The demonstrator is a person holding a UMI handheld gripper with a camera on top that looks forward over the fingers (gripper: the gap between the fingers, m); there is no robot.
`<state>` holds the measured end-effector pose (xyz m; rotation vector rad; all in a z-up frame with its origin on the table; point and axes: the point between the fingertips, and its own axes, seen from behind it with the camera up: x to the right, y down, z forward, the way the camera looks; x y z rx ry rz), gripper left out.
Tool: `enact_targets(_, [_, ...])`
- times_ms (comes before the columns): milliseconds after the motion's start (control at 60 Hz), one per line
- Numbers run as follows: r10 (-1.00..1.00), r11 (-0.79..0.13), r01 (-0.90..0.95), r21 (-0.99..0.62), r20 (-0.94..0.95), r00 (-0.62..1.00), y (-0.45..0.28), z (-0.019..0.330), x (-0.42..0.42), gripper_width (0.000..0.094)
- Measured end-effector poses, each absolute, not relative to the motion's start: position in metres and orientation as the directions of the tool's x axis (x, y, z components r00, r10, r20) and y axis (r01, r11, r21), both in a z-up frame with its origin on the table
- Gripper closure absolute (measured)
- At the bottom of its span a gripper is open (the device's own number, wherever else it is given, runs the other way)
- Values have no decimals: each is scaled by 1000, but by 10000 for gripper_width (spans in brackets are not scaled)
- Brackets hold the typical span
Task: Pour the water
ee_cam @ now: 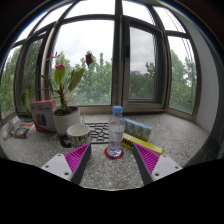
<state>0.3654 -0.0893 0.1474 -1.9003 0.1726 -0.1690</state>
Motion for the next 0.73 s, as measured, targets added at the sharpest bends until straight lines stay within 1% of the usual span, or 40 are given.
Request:
enact_targets(183, [-231, -311, -38, -950, 36, 972, -189, 171, 328, 83])
enact_targets(383, [-243, -319, -8, -948, 73, 967, -279, 181, 292, 83])
enact_targets(567, [-240, -305, -12, -952, 65, 969, -324, 192, 269, 81])
enact_targets(733, [-219, -294, 37, -955, 105, 970, -337, 199, 256, 84])
